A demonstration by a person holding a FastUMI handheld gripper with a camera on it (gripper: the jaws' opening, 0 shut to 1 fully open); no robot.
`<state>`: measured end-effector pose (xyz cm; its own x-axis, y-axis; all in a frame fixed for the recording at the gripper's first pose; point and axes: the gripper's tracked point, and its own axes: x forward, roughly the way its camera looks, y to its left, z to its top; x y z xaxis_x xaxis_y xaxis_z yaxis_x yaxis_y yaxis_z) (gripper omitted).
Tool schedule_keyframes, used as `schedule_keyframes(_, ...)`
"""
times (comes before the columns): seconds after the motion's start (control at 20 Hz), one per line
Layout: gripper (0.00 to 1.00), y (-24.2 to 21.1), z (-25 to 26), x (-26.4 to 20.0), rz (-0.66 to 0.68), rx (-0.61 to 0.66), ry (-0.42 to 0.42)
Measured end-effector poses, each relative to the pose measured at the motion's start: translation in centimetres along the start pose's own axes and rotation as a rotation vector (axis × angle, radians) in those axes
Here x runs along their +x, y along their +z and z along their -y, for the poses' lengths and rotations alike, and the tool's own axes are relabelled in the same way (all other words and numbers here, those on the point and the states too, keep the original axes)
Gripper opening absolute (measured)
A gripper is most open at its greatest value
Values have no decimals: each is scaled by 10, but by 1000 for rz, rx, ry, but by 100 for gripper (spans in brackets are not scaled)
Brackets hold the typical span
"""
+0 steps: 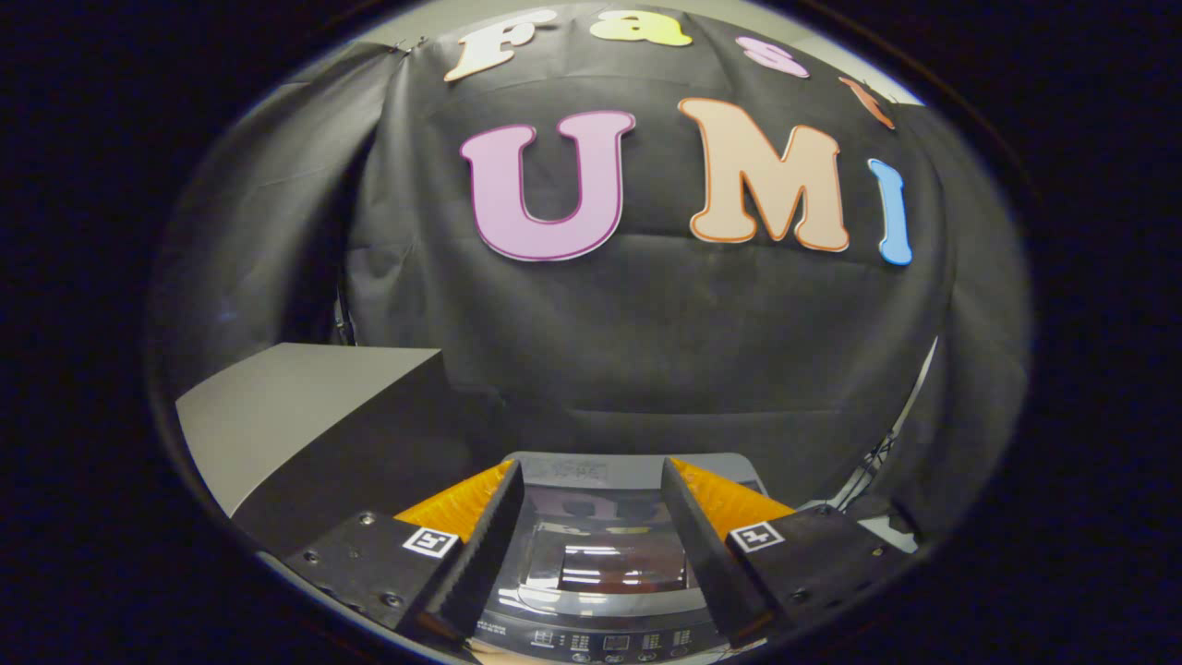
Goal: Put the clothes into the washing machine and then close the washing machine lid.
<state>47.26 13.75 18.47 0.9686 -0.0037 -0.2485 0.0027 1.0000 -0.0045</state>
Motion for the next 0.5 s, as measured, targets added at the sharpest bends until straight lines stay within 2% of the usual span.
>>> schedule_keyframes(0.5, 91, 5, 73, -82, 171, 39, -78)
